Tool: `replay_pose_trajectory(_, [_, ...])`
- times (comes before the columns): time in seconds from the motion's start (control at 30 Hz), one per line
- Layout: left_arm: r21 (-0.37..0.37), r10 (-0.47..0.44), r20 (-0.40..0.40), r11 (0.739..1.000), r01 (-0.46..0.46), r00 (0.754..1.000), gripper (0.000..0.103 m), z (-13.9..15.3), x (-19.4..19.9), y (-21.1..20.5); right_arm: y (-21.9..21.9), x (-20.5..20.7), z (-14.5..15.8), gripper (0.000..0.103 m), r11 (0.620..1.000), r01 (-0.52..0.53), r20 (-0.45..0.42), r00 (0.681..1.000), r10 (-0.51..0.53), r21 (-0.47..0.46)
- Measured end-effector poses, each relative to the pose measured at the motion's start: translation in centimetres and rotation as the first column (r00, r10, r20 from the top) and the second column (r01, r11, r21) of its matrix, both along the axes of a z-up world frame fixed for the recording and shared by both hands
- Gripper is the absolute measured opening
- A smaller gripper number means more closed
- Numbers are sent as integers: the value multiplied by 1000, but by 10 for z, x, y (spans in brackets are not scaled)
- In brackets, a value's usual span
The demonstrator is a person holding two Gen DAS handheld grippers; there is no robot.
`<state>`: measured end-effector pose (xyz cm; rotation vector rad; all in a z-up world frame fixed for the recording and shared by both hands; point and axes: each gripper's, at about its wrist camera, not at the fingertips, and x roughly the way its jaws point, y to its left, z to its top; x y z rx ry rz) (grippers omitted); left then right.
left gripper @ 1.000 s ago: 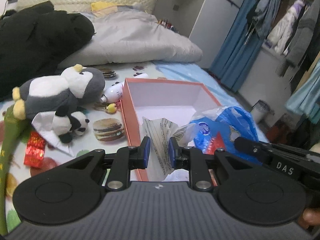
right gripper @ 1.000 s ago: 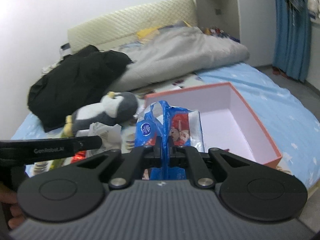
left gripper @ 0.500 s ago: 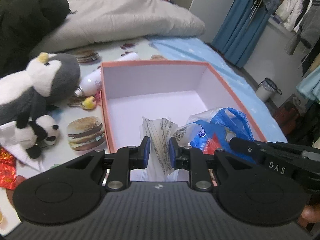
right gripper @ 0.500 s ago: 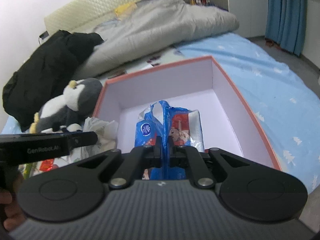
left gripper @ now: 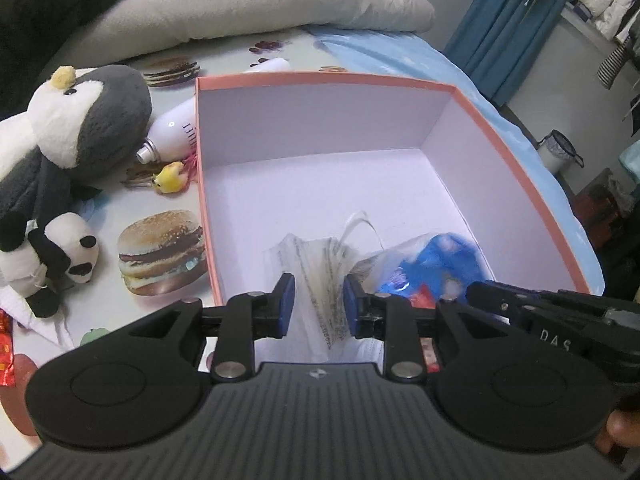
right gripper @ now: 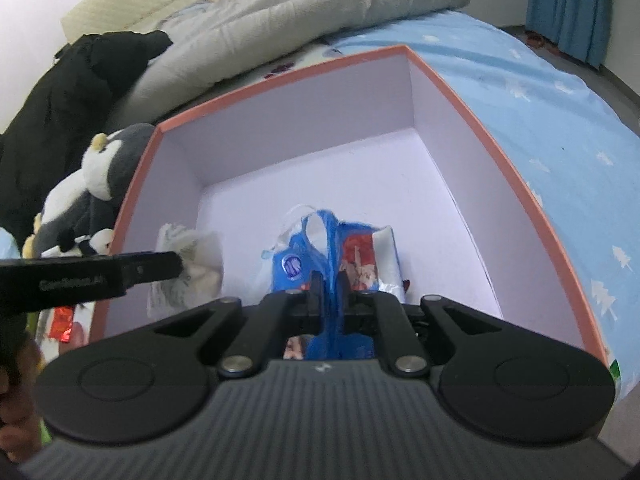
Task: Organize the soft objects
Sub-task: 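Lower the receipt and blue bag into the pink box and open both tools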
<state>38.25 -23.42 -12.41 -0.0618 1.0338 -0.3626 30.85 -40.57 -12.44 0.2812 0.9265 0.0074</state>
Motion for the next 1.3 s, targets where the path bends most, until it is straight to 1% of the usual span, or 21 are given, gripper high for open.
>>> replay_pose_trajectory(0.03, [2, 0, 6, 1000, 0, 1000, 31, 2, -1, 1, 0, -1, 2, 17, 1000, 2, 5, 1000, -2, 0])
replay_pose_trajectory(0.13, [-7, -6, 25, 1000, 6, 1000, 32, 11, -8, 4, 3, -8, 11, 30, 1000, 2, 30, 1000, -2, -12])
replay_pose_trajectory(0.27, [-20, -7, 48, 1000, 8, 999, 32, 26, -24, 10, 6, -24, 26, 30, 1000, 2, 63, 998, -1, -8])
replay_pose_trajectory(0.4, [-32, -8, 90, 999, 11, 996, 32, 48, -48, 21, 14, -44, 42, 30, 1000, -2, 97, 995, 2, -1])
replay_pose_trajectory(0.6, [-65, -1, 157, 998, 11, 988, 32, 81, -91, 41, 25, -84, 72, 30, 1000, 0, 172, 985, -1, 6])
replay_pose_trajectory(0.87, [-74, 0, 249, 997, 18, 968, 32, 117, -159, 66, 45, -139, 99, 30, 1000, -18, 258, 966, 15, 8])
replay_pose_trajectory(0.97, [-70, 5, 272, 997, 14, 962, 32, 124, -181, 75, 52, -156, 105, 30, 999, -28, 278, 960, 21, 18])
replay_pose_trajectory(1.13, [-90, 22, 300, 996, 6, 954, 32, 132, -219, 94, 66, -184, 113, 30, 999, -48, 309, 950, 43, 9])
replay_pose_trajectory(1.27, [-101, 44, 315, 995, -13, 948, 33, 133, -244, 109, 78, -203, 114, 30, 998, -70, 318, 946, 68, -3])
replay_pose_trajectory(1.3, [-104, 54, 315, 994, -22, 948, 35, 132, -250, 114, 81, -207, 113, 30, 997, -77, 320, 944, 75, -7])
